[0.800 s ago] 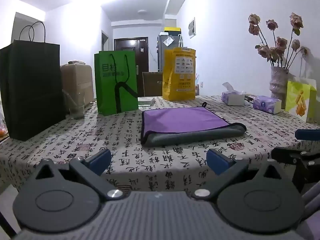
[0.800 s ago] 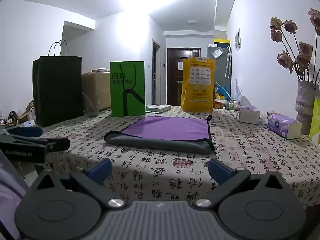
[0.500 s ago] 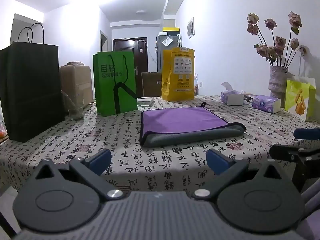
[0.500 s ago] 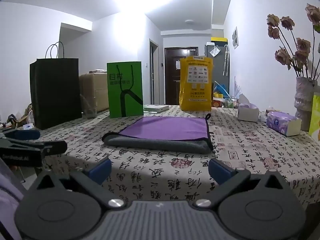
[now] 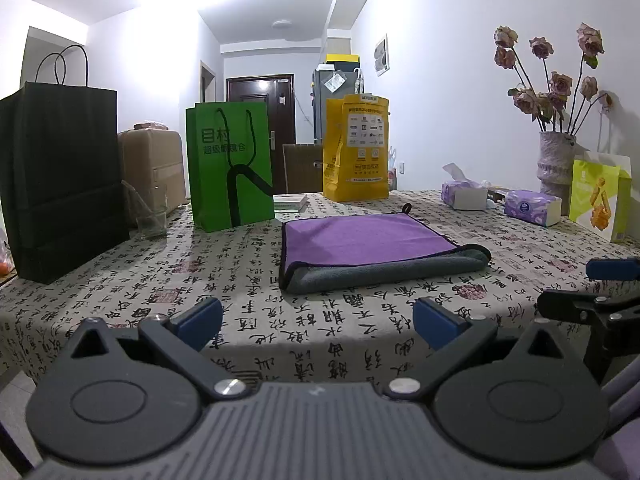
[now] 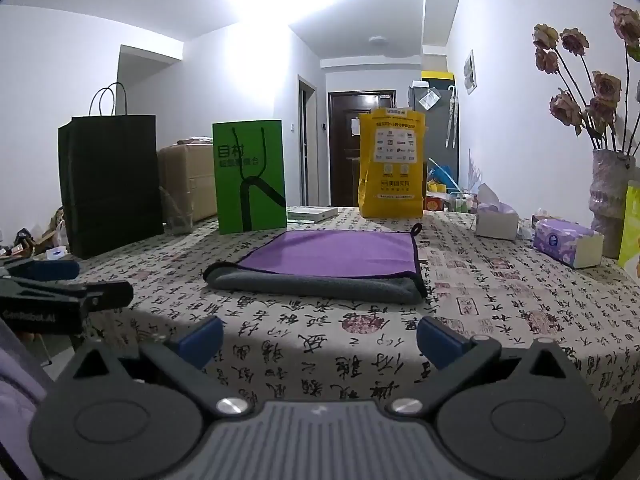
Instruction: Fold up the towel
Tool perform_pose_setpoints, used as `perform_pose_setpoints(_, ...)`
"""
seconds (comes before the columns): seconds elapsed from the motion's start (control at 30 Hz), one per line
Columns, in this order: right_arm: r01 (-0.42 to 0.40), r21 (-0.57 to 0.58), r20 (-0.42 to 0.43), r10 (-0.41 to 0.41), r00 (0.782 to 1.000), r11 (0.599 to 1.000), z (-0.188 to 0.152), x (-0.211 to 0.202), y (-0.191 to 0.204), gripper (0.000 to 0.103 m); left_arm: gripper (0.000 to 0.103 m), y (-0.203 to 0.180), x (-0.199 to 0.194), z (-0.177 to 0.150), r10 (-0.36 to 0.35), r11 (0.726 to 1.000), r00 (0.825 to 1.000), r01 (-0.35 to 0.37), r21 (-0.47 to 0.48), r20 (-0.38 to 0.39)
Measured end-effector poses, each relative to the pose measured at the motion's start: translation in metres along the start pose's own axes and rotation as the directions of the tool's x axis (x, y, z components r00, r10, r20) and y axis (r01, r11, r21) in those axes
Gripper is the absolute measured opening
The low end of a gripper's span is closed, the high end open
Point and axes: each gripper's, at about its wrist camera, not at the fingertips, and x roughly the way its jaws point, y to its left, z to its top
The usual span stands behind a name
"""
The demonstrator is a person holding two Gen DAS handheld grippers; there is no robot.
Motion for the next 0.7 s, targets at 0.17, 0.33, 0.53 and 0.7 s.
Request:
perform_pose_setpoints(0.17,-0.006,-0.001,-0.001,0.006,1.000,1.000,-0.0001,0.0015,-0.0012,0.103,0.103,-0.0002,0.0000,-0.0003,0.000,1.000,1.000,0.000,0.000,0.000)
perform_pose_setpoints(0.33,-0.004,0.003,-0.004,0.004,1.000,1.000,-0.0005,0.0017,-0.0014,0.103,0.103,0.0002,0.0008,-0.0015,-0.001,1.000,1.000,0.001,-0.001,-0.005)
perform_pose_setpoints(0.53,-0.003,0.004,-0.003,0.003,1.000,1.000,-0.0010,0.0013,-0.0022,0.103,0.103,0.0001,0.0013,-0.0018,-0.002,1.000,1.000,0.002,0.000,-0.006)
perform_pose_setpoints(0.7,-0.003,0.005,-0.003,0.003,1.000,1.000,-0.0010,0.0013,-0.0027,0.103,0.103,-0.0014,0.0010,-0.0012,-0.004,1.000,1.000,0.004,0.003,-0.007)
